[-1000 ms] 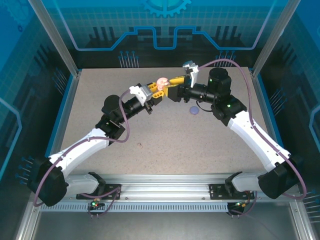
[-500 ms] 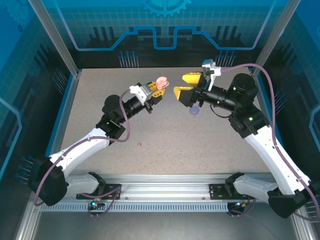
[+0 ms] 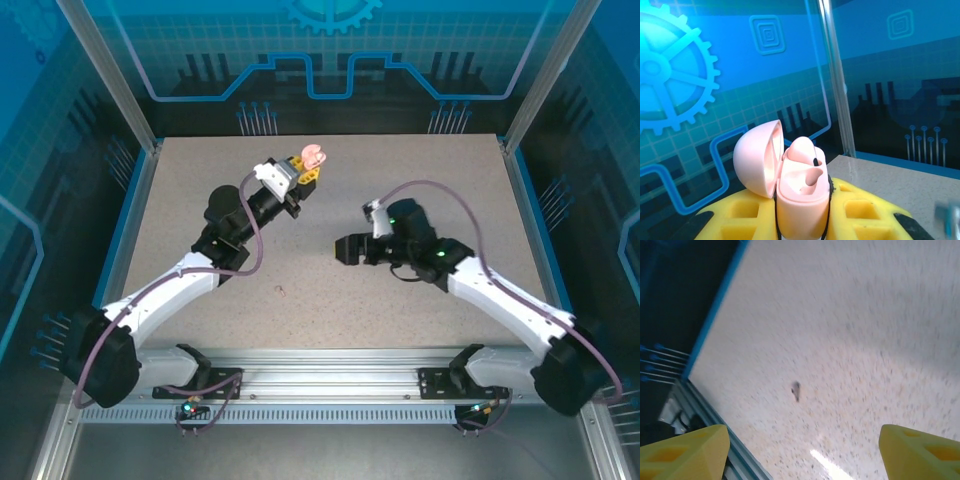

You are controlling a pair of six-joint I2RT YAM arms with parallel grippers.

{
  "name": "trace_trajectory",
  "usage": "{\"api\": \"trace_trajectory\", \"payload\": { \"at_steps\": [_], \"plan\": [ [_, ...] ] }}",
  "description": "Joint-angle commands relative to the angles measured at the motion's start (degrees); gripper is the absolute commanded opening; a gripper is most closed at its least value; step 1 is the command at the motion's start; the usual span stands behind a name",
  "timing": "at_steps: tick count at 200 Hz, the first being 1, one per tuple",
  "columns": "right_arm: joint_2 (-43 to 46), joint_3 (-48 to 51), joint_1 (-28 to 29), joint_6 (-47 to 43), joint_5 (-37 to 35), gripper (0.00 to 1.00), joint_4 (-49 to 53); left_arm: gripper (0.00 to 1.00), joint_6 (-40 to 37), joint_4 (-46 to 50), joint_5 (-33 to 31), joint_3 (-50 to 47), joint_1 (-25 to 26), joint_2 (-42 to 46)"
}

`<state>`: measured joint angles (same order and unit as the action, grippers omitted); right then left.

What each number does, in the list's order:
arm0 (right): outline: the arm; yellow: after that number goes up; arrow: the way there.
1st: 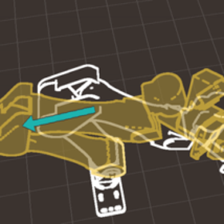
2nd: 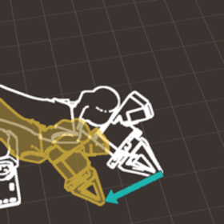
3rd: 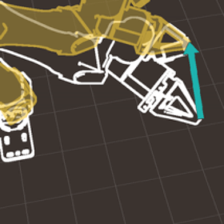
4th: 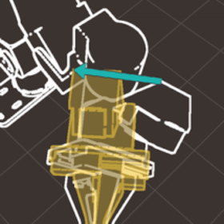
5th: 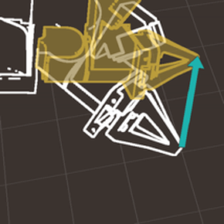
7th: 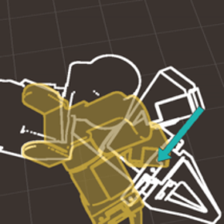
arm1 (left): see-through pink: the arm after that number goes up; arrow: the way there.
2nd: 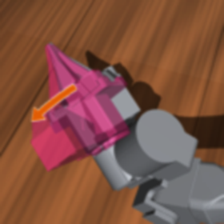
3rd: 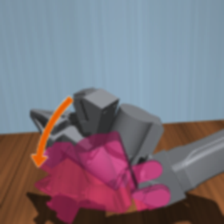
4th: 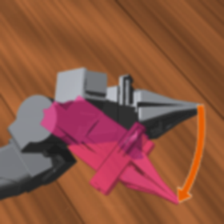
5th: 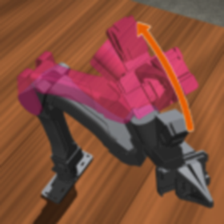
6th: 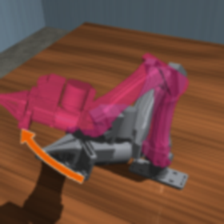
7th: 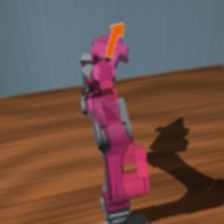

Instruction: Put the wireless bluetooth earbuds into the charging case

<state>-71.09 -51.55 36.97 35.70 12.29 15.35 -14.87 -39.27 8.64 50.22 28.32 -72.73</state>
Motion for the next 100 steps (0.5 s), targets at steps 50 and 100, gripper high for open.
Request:
{"api": "trace_trajectory", "payload": {
  "at_steps": [50,100],
  "plan": [
    [-23.9,-16.1,12.6,3.3,-11.6,0.67,11.7,0.0,4.6,-1.6,-3.2,1.3,-6.9,0.5],
    [-39.5,-31.8,18.4,0.8,-12.7,0.55,19.5,0.0,7.7,-2.2,-4.4,1.6,-12.0,0.7]
  ]
}}
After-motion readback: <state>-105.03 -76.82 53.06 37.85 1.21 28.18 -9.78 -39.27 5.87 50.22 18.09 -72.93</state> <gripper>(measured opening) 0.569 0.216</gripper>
